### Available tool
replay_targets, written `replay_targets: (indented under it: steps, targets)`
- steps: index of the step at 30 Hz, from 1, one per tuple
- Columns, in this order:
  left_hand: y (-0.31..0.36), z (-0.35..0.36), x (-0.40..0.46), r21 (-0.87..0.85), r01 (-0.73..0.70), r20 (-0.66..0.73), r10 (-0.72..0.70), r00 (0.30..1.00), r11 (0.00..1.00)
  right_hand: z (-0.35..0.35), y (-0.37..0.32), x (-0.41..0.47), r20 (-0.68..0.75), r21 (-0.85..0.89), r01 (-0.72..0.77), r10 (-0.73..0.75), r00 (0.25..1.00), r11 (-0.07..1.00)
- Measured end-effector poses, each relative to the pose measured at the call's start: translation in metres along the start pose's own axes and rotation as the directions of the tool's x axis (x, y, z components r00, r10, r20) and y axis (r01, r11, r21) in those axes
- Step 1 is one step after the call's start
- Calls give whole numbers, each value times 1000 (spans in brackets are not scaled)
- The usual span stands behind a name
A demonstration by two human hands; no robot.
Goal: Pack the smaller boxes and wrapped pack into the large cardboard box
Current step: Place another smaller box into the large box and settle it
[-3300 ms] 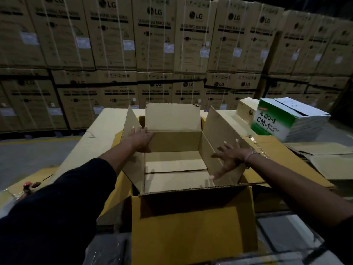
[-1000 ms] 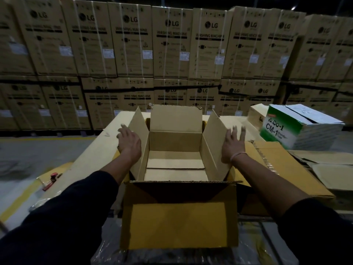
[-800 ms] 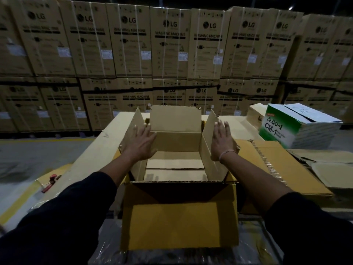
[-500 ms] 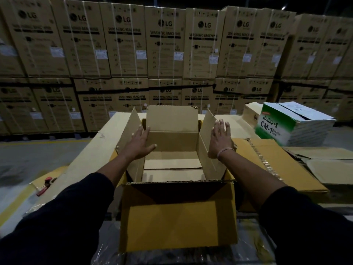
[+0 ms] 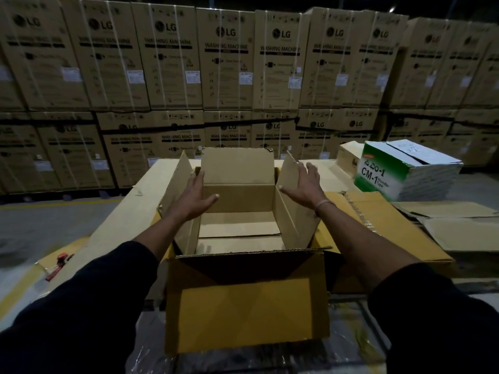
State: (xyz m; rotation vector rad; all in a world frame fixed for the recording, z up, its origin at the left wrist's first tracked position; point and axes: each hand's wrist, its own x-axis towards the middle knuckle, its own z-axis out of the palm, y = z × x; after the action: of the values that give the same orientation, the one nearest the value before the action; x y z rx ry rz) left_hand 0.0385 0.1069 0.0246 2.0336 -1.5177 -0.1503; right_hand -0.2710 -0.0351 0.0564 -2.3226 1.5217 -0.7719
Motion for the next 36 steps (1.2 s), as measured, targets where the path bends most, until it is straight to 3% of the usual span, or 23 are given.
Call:
replay_targets:
  steps: [7, 12, 17, 22, 26, 29, 33, 36]
  targets:
    - [64, 15, -6, -115, -89, -31, 85, 996, 989, -48, 36, -17, -106, 275, -34, 65, 992, 961]
    - [136, 41, -16, -230, -186, -62, 177, 982, 955, -85, 89, -41, -35, 545, -120, 165, 986, 830]
    - [214, 80, -31, -330, -290, -20, 300, 954, 898, -112, 154, -77, -33, 670, -154, 236, 971, 726]
    - [278, 137, -50, -356, -355, 26, 389, 921, 864, -131, 210, -121, -29, 699, -181, 281, 959, 692]
    - [314, 186, -60, -374, -366, 100, 430, 897, 852, -138, 252, -138, 4, 682, -289, 391, 920, 672]
    - [337, 226, -59, -387, -351, 163, 438, 884, 852, -139, 278, -141, -17, 628, -295, 392, 920, 720]
    - [366, 273, -37, -400, -313, 230, 426, 875, 861, -133, 306, -136, 18, 649, -347, 442, 897, 677]
    - [382, 306, -5, -388, -267, 282, 390, 876, 882, -120, 341, -121, 41, 560, -383, 437, 899, 735]
